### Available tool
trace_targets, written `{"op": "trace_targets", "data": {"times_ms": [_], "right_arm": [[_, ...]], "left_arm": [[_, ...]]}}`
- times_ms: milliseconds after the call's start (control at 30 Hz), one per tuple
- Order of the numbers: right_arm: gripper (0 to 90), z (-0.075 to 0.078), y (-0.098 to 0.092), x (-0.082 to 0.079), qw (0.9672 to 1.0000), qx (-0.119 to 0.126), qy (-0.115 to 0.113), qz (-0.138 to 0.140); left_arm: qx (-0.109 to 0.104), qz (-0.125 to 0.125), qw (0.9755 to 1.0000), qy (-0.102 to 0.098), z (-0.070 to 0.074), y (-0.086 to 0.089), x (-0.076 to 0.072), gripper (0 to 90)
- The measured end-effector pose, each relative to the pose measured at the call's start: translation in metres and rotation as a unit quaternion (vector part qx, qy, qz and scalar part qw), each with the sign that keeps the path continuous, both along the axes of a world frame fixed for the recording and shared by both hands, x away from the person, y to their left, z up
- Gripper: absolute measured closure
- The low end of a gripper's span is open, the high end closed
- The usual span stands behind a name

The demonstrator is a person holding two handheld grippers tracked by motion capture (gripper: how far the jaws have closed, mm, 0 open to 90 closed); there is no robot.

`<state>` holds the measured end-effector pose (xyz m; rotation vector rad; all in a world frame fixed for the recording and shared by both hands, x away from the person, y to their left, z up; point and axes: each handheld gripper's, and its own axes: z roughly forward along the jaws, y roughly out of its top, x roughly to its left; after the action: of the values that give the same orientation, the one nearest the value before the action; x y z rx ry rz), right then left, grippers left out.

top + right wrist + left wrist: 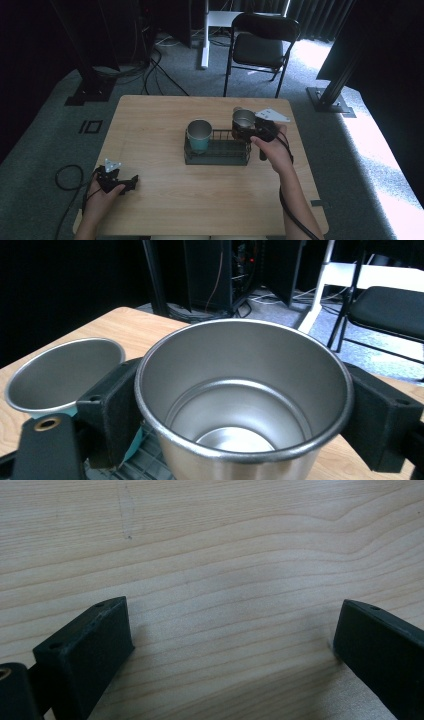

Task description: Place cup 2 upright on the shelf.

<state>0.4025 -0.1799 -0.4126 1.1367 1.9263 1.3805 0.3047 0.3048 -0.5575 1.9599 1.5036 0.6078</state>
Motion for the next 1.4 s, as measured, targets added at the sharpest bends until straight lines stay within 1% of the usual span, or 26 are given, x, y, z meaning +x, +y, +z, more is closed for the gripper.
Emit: {"op": "trace_targets", "data": {"times_ms": [267,433,633,867,967,1033,1233,1300,1400], "right_arm": [[13.8,-0.006,0.013,0.001,0.9999,-0.002,0.004,0.01],[13.8,-0.014,0.021,0.002,0.9997,0.002,0.016,0.016],[13.8,-0.025,0.029,0.003,0.9994,-0.009,0.023,0.024],[13.8,-0.036,0.035,0.005,0.9991,-0.01,0.03,0.027],[13.8,-0.041,0.038,0.006,0.999,-0.016,0.032,0.027],[13.8,-0.044,0.04,0.007,0.999,-0.015,0.032,0.027],[13.9,-0.053,0.044,0.009,0.9984,-0.023,0.04,0.031],[13.9,-0.054,0.045,0.009,0.9984,-0.021,0.04,0.033],[13.9,-0.055,0.047,0.009,0.9983,-0.026,0.04,0.033]], "left_arm": [[0.0,0.0,1.0,0.0,0.0,0.0,0.0,2.9],[0.001,-0.001,1.0,0.0,0.0,0.0,0.0,2.9],[0.001,-0.001,1.0,0.0,0.0,0.0,0.0,2.9],[0.001,-0.001,1.0,0.0,0.0,0.0,0.0,2.9],[0.001,-0.001,1.0,0.0,0.0,0.0,0.0,2.9],[0.0,-0.001,1.0,0.0,0.0,0.0,0.0,2.9],[0.001,-0.001,1.0,0.0,0.0,0.0,0.0,2.9],[0.001,-0.001,1.0,0.0,0.0,0.0,0.0,2.9],[0.001,-0.001,1.0,0.0,0.0,0.0,0.0,2.9]]}}
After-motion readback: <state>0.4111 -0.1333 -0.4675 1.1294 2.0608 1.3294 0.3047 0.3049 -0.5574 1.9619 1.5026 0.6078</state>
